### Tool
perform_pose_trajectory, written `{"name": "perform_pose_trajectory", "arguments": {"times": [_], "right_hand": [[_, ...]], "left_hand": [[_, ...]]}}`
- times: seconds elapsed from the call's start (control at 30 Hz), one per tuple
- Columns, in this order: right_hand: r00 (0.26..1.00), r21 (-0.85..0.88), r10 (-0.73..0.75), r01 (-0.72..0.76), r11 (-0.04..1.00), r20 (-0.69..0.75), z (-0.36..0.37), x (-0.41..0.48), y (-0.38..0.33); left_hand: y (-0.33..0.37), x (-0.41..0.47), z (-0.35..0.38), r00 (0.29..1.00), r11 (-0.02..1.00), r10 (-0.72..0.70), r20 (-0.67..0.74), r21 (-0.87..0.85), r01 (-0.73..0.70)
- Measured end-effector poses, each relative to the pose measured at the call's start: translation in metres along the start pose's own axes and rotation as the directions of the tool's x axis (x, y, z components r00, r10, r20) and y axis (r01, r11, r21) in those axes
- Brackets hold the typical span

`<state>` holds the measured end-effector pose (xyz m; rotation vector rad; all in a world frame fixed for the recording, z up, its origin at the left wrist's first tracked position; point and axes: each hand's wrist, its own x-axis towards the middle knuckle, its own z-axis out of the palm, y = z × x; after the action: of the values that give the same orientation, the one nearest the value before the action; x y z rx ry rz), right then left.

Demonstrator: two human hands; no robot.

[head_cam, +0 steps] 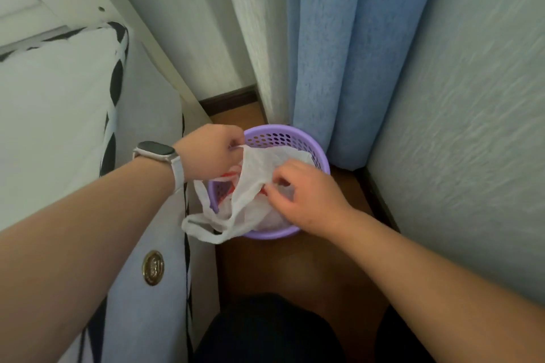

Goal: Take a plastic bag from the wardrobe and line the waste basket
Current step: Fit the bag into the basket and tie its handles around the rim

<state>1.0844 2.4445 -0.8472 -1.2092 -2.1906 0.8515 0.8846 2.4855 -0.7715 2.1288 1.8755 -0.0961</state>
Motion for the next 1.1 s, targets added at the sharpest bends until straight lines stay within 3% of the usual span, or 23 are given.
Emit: {"name": "perform_pose_trajectory", "arguments": {"times": [0.17,0.37,0.57,0.67,0.73,0.83,0.93,1.0,1.1], "right_hand": [[0.98,0.019,-0.101,0.099,0.995,0.172,0.022,-0.003,-0.002],[0.953,-0.082,-0.166,0.192,0.978,0.256,0.056,-0.002,0.019],[0.941,-0.111,-0.163,0.203,0.973,0.297,0.045,0.001,0.027],[0.962,-0.154,-0.065,0.108,0.982,0.264,0.014,0.002,0.038],[0.987,-0.193,0.015,0.016,0.981,0.159,-0.01,0.002,0.053],[0.991,-0.151,0.136,-0.137,0.979,-0.017,-0.038,-0.003,0.08],[0.977,-0.128,0.205,-0.211,0.969,-0.06,-0.05,-0.009,0.094],[0.973,-0.122,0.229,-0.232,0.965,-0.032,-0.052,-0.012,0.094],[0.97,-0.104,0.242,-0.24,0.965,0.007,-0.051,-0.014,0.088]], "left_hand": [[-0.003,0.003,0.012,0.991,0.992,0.106,-0.081,-0.064,-0.111],[0.001,0.013,0.023,0.989,0.97,0.033,-0.143,-0.234,-0.066],[0.003,0.014,0.023,0.99,0.961,-0.007,-0.142,-0.273,-0.033],[0.003,0.015,0.021,0.982,0.948,-0.048,-0.183,-0.318,-0.013],[0.003,0.016,0.02,0.979,0.954,-0.064,-0.192,-0.3,0.004],[-0.002,0.014,0.018,0.984,0.996,-0.05,-0.172,-0.078,0.036],[-0.011,0.016,0.02,0.978,0.99,-0.053,-0.203,0.116,0.078],[-0.013,0.016,0.021,0.97,0.989,-0.091,-0.224,0.097,0.115],[-0.012,0.018,0.019,0.972,0.994,-0.102,-0.211,-0.062,0.091]]}}
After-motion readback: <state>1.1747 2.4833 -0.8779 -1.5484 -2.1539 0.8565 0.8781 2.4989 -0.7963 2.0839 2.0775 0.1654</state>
